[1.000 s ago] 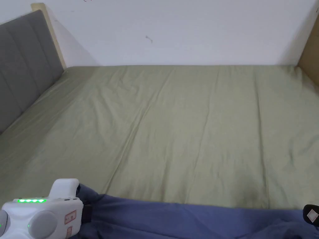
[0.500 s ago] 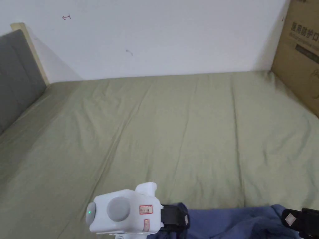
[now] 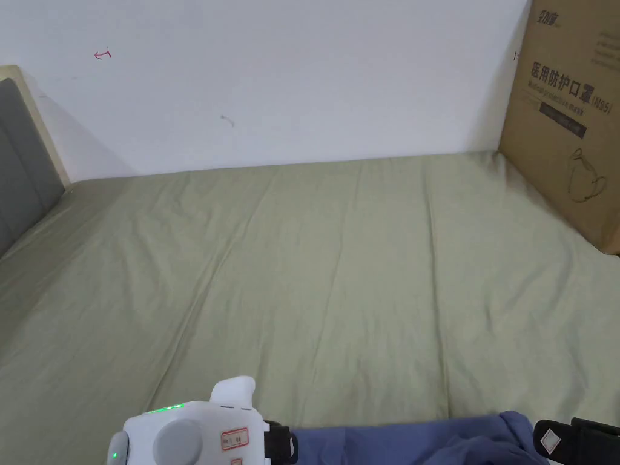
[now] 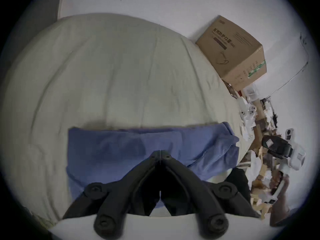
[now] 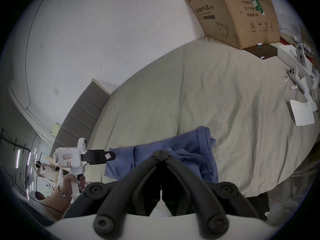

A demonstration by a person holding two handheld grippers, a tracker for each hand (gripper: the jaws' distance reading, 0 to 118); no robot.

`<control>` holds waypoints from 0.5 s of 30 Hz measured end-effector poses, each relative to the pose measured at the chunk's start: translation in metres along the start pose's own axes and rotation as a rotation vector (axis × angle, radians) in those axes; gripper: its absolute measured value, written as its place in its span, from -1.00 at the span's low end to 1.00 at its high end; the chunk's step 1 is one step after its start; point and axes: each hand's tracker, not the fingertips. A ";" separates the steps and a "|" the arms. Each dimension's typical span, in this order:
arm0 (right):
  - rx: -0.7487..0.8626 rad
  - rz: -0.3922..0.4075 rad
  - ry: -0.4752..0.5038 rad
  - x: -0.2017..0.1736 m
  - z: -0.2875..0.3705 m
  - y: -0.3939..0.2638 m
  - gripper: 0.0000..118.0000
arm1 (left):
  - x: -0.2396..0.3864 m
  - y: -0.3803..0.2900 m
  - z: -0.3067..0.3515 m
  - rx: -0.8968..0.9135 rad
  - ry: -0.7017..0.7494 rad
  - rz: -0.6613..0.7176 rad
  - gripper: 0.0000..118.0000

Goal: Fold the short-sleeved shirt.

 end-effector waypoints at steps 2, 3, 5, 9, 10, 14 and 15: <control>-0.004 -0.007 -0.003 0.002 -0.001 0.000 -1.00 | -0.001 -0.003 -0.013 -0.056 -0.038 0.024 -1.00; -0.006 -0.011 -0.006 0.003 -0.001 -0.001 -1.00 | 0.004 -0.005 -0.022 -0.069 -0.040 0.009 -1.00; -0.011 -0.018 -0.013 0.006 -0.001 -0.001 -1.00 | 0.011 -0.012 -0.042 -0.130 -0.097 -0.019 -1.00; -0.016 -0.034 -0.024 0.014 -0.002 0.000 -1.00 | 0.023 -0.025 -0.081 -0.218 -0.117 0.010 -1.00; -0.016 -0.037 -0.024 0.014 -0.002 0.000 -1.00 | 0.026 -0.026 -0.085 -0.228 -0.150 0.054 -1.00; -0.011 -0.031 -0.031 0.013 -0.001 0.001 -1.00 | 0.036 -0.029 -0.075 -0.212 -0.181 0.004 -1.00; -0.011 -0.030 -0.031 0.013 -0.001 0.002 -1.00 | 0.033 -0.027 -0.070 -0.215 -0.207 0.000 -1.00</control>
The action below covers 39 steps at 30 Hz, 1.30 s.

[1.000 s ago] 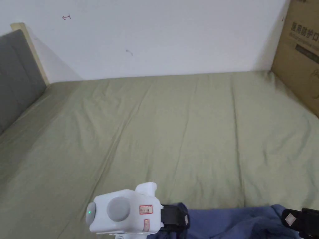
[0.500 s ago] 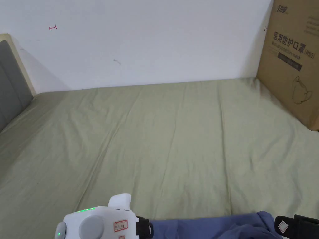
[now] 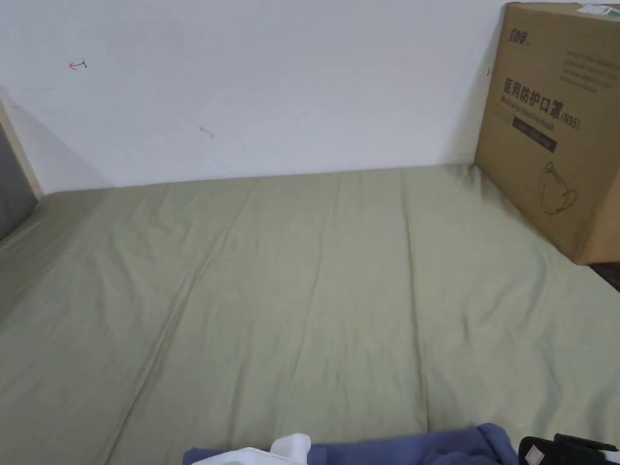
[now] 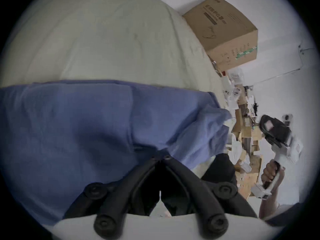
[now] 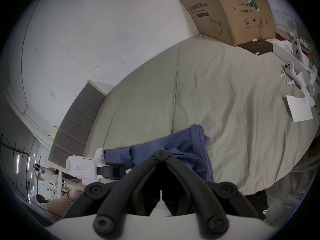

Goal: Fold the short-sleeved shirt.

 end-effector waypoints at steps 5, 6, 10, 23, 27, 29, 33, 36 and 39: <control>-0.006 0.006 -0.005 0.000 -0.004 0.004 -1.00 | -0.037 -0.002 0.076 0.159 -0.128 0.066 -0.43; -0.005 0.006 -0.003 0.000 -0.005 0.004 -1.00 | -0.051 -0.005 0.095 0.199 -0.140 0.098 -0.02; -0.016 0.003 -0.005 -0.003 -0.011 0.005 -1.00 | -0.112 -0.009 0.153 0.278 -0.153 0.179 0.80; -0.081 0.068 -0.073 -0.025 -0.026 0.002 -1.00 | -0.231 -0.020 0.105 0.318 -0.613 0.485 0.97; -0.084 0.080 -0.074 -0.032 -0.026 0.006 -1.00 | -0.233 -0.016 0.070 0.255 -0.706 0.503 0.42; -0.080 0.080 -0.069 -0.034 -0.026 0.007 -1.00 | -0.241 -0.018 0.059 0.204 -0.561 0.526 -0.92; -0.087 0.085 -0.061 -0.038 -0.029 0.005 -1.00 | -0.225 -0.014 0.061 0.173 -0.438 0.443 -0.92; -0.098 0.087 -0.057 -0.037 -0.031 0.005 -1.00 | -0.199 -0.008 0.077 0.186 -0.274 0.388 -0.93; -0.095 0.087 -0.044 -0.039 -0.029 0.004 -1.00 | -0.156 -0.007 0.109 0.206 -0.054 0.268 -0.93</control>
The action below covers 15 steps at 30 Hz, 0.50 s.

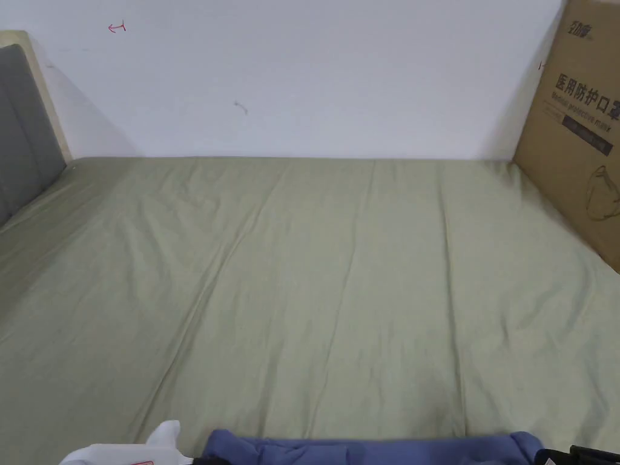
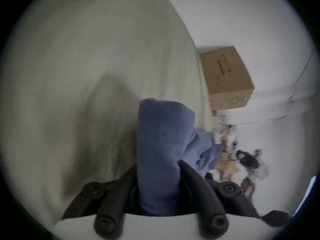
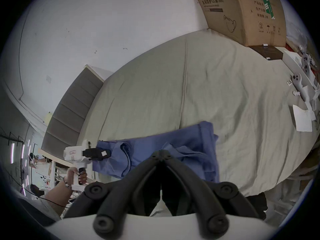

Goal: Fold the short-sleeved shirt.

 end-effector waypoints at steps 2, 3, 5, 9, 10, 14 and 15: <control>0.006 0.004 0.009 -0.001 0.002 0.000 -1.00 | 0.026 -0.006 0.030 0.085 0.172 -0.152 -0.93; 0.008 0.007 0.010 -0.001 0.003 0.000 -1.00 | 0.038 -0.009 0.044 0.132 0.280 -0.212 -0.93; 0.012 0.011 0.010 -0.002 0.004 0.000 -1.00 | 0.056 -0.016 0.065 0.201 0.528 -0.308 -0.93; 0.017 0.000 0.026 -0.004 0.005 -0.002 -1.00 | 0.078 -0.029 0.075 0.204 0.783 -0.462 -0.93; 0.019 -0.005 0.030 -0.004 0.005 -0.003 -1.00 | 0.082 -0.031 0.073 0.208 0.798 -0.460 -0.93; 0.023 -0.021 0.048 -0.004 0.006 -0.008 -1.00 | 0.107 -0.027 0.051 0.175 0.497 -0.328 -0.93; 0.021 -0.022 0.050 -0.004 0.006 -0.009 -1.00 | 0.114 -0.024 0.040 0.145 0.427 -0.300 -0.93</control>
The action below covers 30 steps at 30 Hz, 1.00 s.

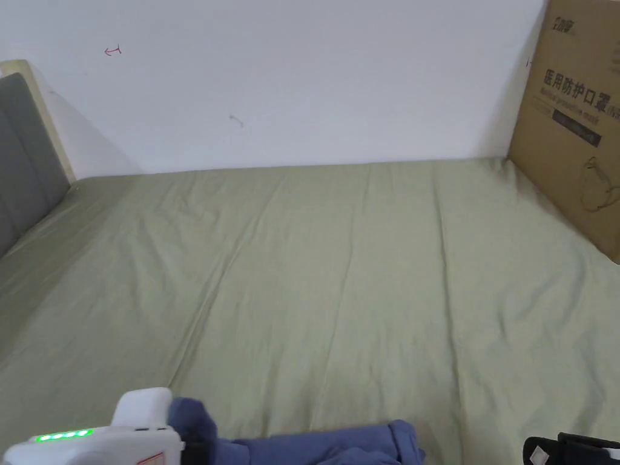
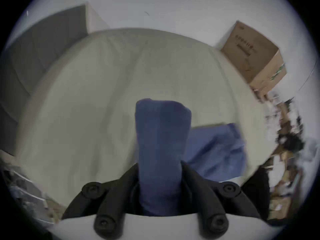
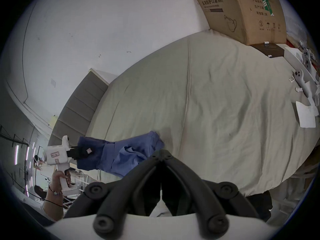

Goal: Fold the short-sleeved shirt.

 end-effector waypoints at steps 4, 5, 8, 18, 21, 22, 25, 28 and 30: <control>-0.001 0.008 -0.004 0.000 0.006 -0.002 -1.00 | 0.047 0.007 -0.038 -0.057 -0.194 0.036 -0.88; 0.001 0.008 -0.007 0.002 0.008 -0.003 -1.00 | 0.057 0.008 -0.048 -0.061 -0.260 0.045 -0.68; 0.011 -0.009 -0.018 0.008 0.012 -0.003 -1.00 | 0.085 0.009 -0.079 -0.140 -0.367 0.099 0.41; 0.047 -0.046 -0.021 0.029 0.019 0.005 -1.00 | 0.095 0.013 -0.068 -0.132 -0.440 0.024 0.53; 0.056 -0.059 -0.014 0.033 0.017 0.007 -1.00 | 0.092 0.008 -0.068 -0.113 -0.261 -0.075 -0.81; 0.058 -0.062 -0.013 0.034 0.017 0.007 -1.00 | 0.091 0.005 -0.070 -0.107 -0.237 -0.086 -0.99; 0.068 -0.070 -0.007 0.038 0.016 0.006 -1.00 | 0.088 0.001 -0.086 -0.203 -0.352 -0.021 -1.00; 0.126 -0.090 -0.016 0.042 0.020 0.004 -1.00 | 0.105 -0.009 -0.106 -0.255 -0.371 -0.060 -1.00; 0.188 -0.103 -0.045 0.044 0.026 0.004 -1.00 | 0.123 -0.017 -0.122 -0.288 -0.346 -0.130 -1.00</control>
